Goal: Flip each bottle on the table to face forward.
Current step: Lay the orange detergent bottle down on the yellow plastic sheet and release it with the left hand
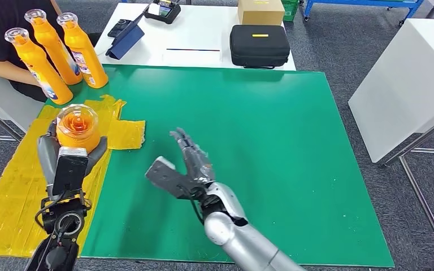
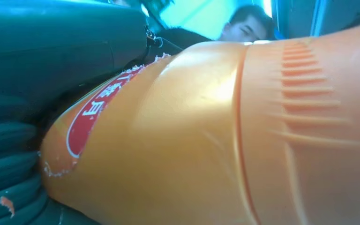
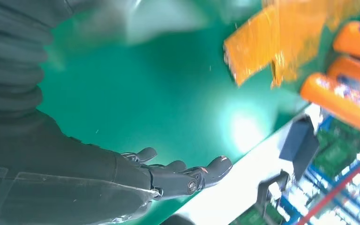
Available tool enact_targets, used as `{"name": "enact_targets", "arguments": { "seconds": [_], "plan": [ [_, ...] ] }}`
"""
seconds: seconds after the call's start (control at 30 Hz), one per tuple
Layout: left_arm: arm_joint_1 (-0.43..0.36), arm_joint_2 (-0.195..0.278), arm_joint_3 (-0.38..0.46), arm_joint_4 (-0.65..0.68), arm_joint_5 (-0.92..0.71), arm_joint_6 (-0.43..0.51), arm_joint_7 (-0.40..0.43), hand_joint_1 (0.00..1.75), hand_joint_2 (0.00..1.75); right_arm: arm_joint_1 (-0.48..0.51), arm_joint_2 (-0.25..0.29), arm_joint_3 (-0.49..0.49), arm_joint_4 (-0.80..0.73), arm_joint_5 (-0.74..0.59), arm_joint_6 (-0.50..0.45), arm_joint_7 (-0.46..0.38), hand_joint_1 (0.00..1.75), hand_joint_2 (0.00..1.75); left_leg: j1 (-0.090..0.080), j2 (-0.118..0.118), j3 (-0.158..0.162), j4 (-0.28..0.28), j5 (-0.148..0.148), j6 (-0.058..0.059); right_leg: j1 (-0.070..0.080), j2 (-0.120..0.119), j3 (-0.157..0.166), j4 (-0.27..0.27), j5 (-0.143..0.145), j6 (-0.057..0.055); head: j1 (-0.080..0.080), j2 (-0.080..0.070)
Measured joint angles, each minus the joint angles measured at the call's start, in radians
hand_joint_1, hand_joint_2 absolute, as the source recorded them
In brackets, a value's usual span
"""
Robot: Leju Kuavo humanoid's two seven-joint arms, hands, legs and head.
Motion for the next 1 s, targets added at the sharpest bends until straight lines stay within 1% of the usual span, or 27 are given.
{"name": "enact_targets", "arguments": {
  "seconds": [0.1, 0.23, 0.33, 0.47, 0.6, 0.7, 0.77, 0.9, 1.0],
  "plan": [
    [0.001, 0.018, 0.023, 0.041, -0.096, 0.046, 0.033, 1.75, 1.75, 0.035, -0.015, -0.044, -0.074, 0.003, 0.012, -0.003, 0.00, 0.00, 0.000, 0.000, 0.000, 0.000, 0.000, 0.000, 0.000, 0.000, 0.000, 0.000, 0.000, 0.000, 0.000, 0.000],
    [0.003, 0.056, 0.039, 0.155, -0.327, 0.139, 0.095, 1.75, 1.75, 0.071, -0.034, -0.069, -0.148, -0.014, 0.024, -0.018, 0.00, 0.00, 0.000, 0.000, 0.000, 0.000, 0.000, 0.000, 0.000, 0.000, 0.000, 0.000, 0.000, 0.000, 0.000, 0.000],
    [0.003, 0.080, 0.047, 0.266, -0.475, 0.155, 0.128, 1.75, 1.75, 0.088, -0.049, -0.071, -0.184, -0.028, 0.027, -0.025, 0.00, 0.00, 0.000, 0.000, 0.000, 0.000, 0.000, 0.000, 0.000, 0.000, 0.000, 0.000, 0.000, 0.000, 0.000, 0.000],
    [-0.001, 0.093, 0.042, 0.416, -0.580, 0.156, 0.168, 1.73, 1.75, 0.094, -0.063, -0.069, -0.202, -0.052, 0.032, -0.036, 0.00, 0.00, 0.000, 0.001, 0.000, 0.000, 0.000, 0.000, 0.000, 0.001, 0.000, 0.000, 0.000, 0.000, 0.000, 0.000],
    [-0.008, 0.099, 0.017, 0.547, -0.635, 0.156, 0.195, 0.00, 0.00, 0.093, -0.072, -0.065, -0.204, -0.071, 0.033, -0.044, 0.00, 0.00, 0.000, 0.001, 0.000, 0.000, 0.000, 0.000, -0.001, 0.000, 0.000, 0.000, 0.000, 0.000, 0.000, 0.000],
    [-0.017, 0.099, -0.009, 0.621, -0.656, 0.156, 0.194, 0.00, 0.00, 0.091, -0.078, -0.059, -0.204, -0.088, 0.033, -0.049, 0.00, 0.00, -0.001, 0.000, 0.000, 0.000, 0.000, 0.000, -0.001, 0.000, 0.000, 0.000, 0.000, 0.000, 0.000, 0.000],
    [-0.020, 0.099, -0.021, 0.647, -0.659, 0.157, 0.189, 0.00, 0.00, 0.090, -0.084, -0.057, -0.204, -0.099, 0.031, -0.052, 0.00, 0.00, 0.000, 0.000, 0.000, 0.000, 0.000, 0.000, 0.000, 0.000, 0.000, 0.000, 0.000, 0.000, 0.000, 0.000],
    [-0.019, 0.099, -0.025, 0.662, -0.650, 0.157, 0.182, 0.00, 0.00, 0.088, -0.096, -0.052, -0.204, -0.115, 0.024, -0.054, 0.00, 0.00, 0.000, -0.001, 0.000, 0.000, 0.000, 0.000, 0.000, -0.001, 0.001, 0.000, 0.000, 0.000, 0.000, 0.000],
    [-0.015, 0.096, -0.019, 0.662, -0.585, 0.157, 0.135, 0.00, 0.00, 0.088, -0.102, -0.049, -0.204, -0.126, 0.020, -0.054, 0.00, 0.00, 0.000, -0.001, 0.000, 0.000, 0.000, 0.000, 0.000, -0.001, 0.001, 0.000, 0.000, 0.000, 0.000, 0.000]
  ]
}}
